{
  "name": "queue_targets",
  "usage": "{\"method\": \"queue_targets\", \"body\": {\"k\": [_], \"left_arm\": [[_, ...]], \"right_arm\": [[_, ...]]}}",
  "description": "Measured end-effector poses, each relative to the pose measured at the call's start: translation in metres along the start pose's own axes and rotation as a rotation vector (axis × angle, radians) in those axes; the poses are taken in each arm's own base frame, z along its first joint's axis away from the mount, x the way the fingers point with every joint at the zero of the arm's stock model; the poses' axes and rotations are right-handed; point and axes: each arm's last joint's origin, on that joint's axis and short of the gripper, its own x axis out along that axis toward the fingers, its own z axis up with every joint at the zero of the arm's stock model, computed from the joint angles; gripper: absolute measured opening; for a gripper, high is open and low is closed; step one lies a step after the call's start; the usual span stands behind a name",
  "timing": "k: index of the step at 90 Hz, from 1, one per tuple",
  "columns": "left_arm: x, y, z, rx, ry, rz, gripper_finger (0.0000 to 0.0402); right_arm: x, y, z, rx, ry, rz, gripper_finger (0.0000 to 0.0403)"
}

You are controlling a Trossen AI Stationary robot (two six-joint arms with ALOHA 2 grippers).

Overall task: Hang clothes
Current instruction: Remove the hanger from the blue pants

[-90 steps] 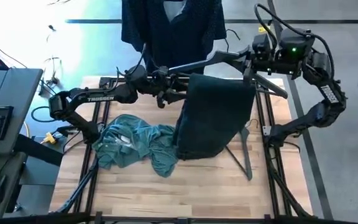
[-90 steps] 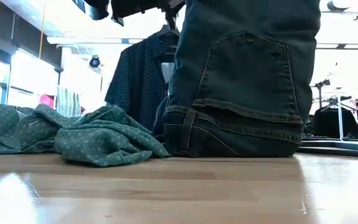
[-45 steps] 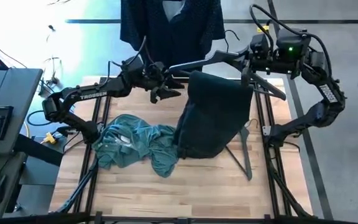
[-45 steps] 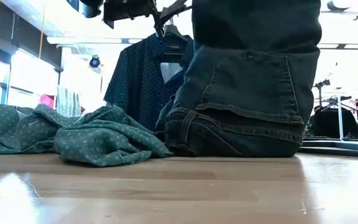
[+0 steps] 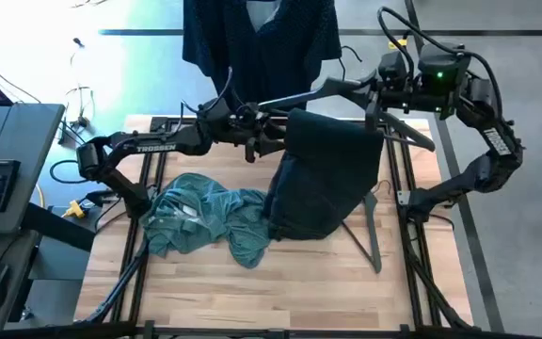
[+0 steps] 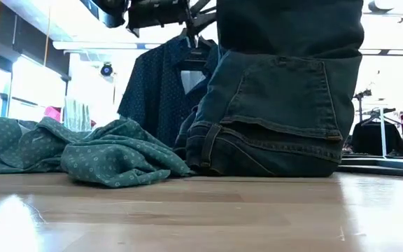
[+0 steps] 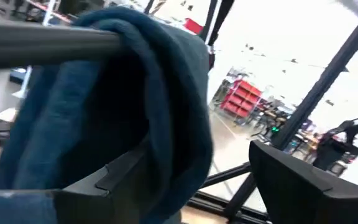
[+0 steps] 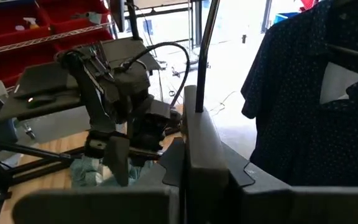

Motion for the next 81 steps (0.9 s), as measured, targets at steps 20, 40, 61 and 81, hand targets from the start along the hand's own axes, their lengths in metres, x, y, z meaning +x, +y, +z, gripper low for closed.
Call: {"method": "queue_targets", "body": {"k": [20,40,61,81], "left_arm": [[0.014,0.008,-0.009,-0.047,-0.119,0.035,0.0241],[0.026,0.011,-0.006,-0.031,-0.291,-0.069,0.0234],[0.057,-0.008,0.023,0.050,-0.252,-0.196,0.0128],[0.060,-0.032,0.061,0.129,-0.136,-0.161,0.0011]], "right_arm": [[0.000,0.000,0.000,0.006,0.000,-0.006,0.0023],[0.002,0.000,0.000,0.006,0.005,-0.010,0.0023],[0.018,0.000,-0.002,0.008,0.032,0.005,0.0023],[0.014,-0.006,-0.003,0.031,0.050,-0.044,0.0023]]}}
